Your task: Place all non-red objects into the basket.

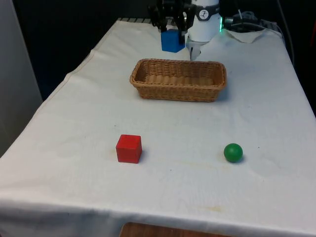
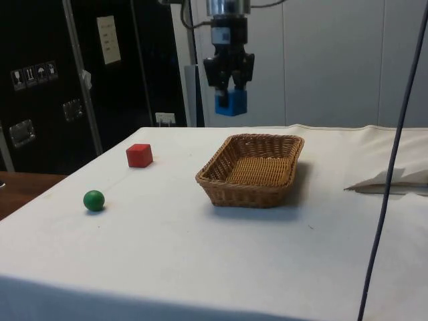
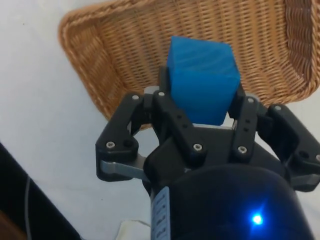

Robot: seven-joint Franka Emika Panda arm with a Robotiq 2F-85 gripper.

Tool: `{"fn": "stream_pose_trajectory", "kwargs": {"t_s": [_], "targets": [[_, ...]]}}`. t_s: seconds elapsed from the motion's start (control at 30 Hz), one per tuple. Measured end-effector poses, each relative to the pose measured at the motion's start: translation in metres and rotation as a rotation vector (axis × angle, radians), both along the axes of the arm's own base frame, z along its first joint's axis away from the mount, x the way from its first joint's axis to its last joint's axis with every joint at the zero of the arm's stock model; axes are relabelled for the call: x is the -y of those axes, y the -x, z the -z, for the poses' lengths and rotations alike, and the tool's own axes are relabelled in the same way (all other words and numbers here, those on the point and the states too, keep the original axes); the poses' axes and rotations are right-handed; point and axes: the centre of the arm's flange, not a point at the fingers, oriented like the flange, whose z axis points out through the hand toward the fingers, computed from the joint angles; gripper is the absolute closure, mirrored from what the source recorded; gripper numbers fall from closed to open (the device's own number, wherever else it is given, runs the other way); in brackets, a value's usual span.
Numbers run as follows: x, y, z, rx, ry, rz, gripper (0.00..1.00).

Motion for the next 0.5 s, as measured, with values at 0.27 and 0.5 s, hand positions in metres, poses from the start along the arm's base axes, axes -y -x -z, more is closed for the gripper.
{"fn": "stream_pose_trajectory", "kwargs": {"t_s": [0.27,0.5], "targets": [[0.016,0.024,0.030,0.004,0.004,-0.017,0.97],[0.020,0.038,0.048,0.006,0.010,-0.032,0.97]]}}
